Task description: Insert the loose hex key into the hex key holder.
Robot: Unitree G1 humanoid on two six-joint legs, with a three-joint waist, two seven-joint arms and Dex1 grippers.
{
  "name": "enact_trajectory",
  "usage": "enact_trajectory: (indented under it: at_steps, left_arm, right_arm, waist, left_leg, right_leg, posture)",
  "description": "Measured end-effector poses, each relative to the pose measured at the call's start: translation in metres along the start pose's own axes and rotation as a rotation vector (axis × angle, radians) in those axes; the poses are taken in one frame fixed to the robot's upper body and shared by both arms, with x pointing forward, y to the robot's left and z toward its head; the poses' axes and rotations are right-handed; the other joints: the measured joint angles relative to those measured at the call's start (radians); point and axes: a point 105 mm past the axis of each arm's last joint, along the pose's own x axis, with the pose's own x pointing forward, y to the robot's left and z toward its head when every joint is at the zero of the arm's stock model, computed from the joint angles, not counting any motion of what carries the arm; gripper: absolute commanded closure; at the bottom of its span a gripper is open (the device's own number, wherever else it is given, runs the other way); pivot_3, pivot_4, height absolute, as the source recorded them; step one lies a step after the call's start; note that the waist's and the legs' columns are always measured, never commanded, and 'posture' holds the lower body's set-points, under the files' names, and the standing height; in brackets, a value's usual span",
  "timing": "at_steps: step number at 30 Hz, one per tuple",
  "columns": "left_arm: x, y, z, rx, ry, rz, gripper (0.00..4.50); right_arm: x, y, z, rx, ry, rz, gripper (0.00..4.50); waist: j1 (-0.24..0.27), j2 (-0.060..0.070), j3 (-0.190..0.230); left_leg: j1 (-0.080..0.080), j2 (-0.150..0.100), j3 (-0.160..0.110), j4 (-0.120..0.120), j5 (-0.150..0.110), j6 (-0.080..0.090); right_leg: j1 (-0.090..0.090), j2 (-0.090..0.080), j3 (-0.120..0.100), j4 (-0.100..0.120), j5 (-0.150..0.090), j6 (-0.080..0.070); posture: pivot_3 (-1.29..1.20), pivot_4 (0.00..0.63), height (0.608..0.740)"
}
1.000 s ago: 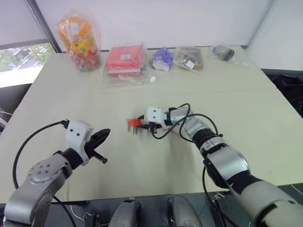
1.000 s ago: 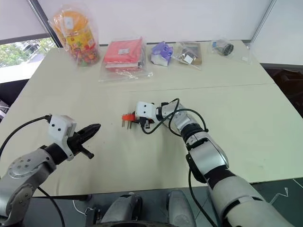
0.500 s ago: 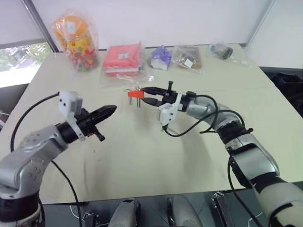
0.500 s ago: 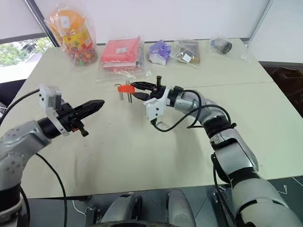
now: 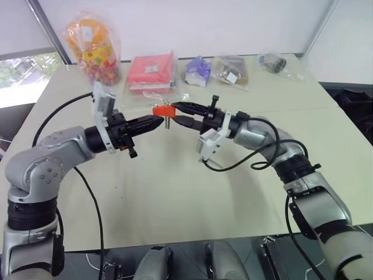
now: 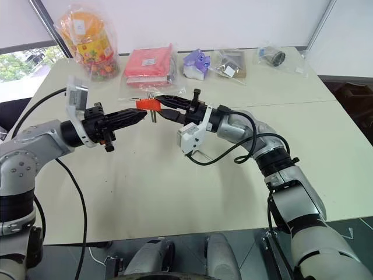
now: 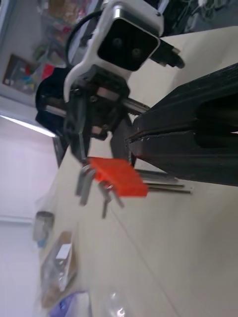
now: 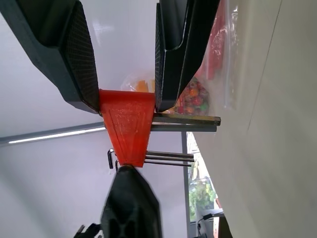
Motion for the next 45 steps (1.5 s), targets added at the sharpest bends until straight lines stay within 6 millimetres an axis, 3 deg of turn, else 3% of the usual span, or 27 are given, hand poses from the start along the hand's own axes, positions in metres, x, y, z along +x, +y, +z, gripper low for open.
enact_trajectory:
  at_steps: [2,8,16,24,35,45]
  left_arm:
    - [-0.001,0.000,0.000,0.001,0.004,0.004,3.16]
    - [-0.008,0.000,-0.005,0.020,0.043,0.027,0.10]
    - [-0.019,0.002,0.001,0.059,0.037,0.073,0.10]
    - [-0.008,0.010,0.011,0.022,-0.055,0.057,0.10]
    - [0.005,0.011,0.009,-0.028,-0.075,0.000,0.10]
    - [0.013,0.008,0.013,-0.035,-0.105,-0.036,0.10]
  right_arm:
    - [0.000,0.000,-0.001,0.001,0.005,0.004,3.48]
    - [-0.005,0.003,-0.006,0.008,0.025,0.020,3.48]
    - [-0.013,0.004,-0.014,0.019,0.050,0.036,3.48]
    - [-0.008,-0.006,-0.003,-0.002,-0.004,0.027,3.48]
    - [-0.003,-0.018,0.017,-0.033,-0.078,0.003,3.48]
    - [-0.002,-0.018,0.021,-0.028,-0.085,0.008,3.48]
  waist:
    - [0.002,0.000,0.000]
    - [0.002,0.000,0.000]
    - [0.002,0.000,0.000]
    - [0.003,0.000,0.000]
    - [0.003,0.000,0.000]
    - [0.003,0.000,0.000]
  left_leg:
    - [0.000,0.000,0.000,0.000,0.000,0.000]
    - [0.000,0.000,0.000,0.000,0.000,0.000]
    - [0.000,0.000,0.000,0.000,0.000,0.000]
    - [0.000,0.000,0.000,0.001,0.000,0.000]
    - [0.000,0.000,0.000,0.001,0.000,0.000]
    - [0.000,0.000,0.000,0.001,0.000,0.000]
  right_leg:
    - [0.000,0.000,0.000,0.000,0.000,0.000]
    - [0.000,0.000,0.000,0.000,0.000,0.000]
    - [0.000,0.000,0.000,0.000,0.000,0.000]
    - [0.000,0.000,0.000,0.000,0.000,0.000]
    - [0.000,0.000,0.000,0.000,0.000,0.000]
    - [0.000,0.000,0.000,0.000,0.000,0.000]
  posture:
    - [0.00,0.150,0.740]
    - [0.00,0.150,0.740]
    - [0.00,0.150,0.740]
    - [0.00,0.150,0.740]
    - [0.00,0.150,0.740]
    - [0.00,0.150,0.740]
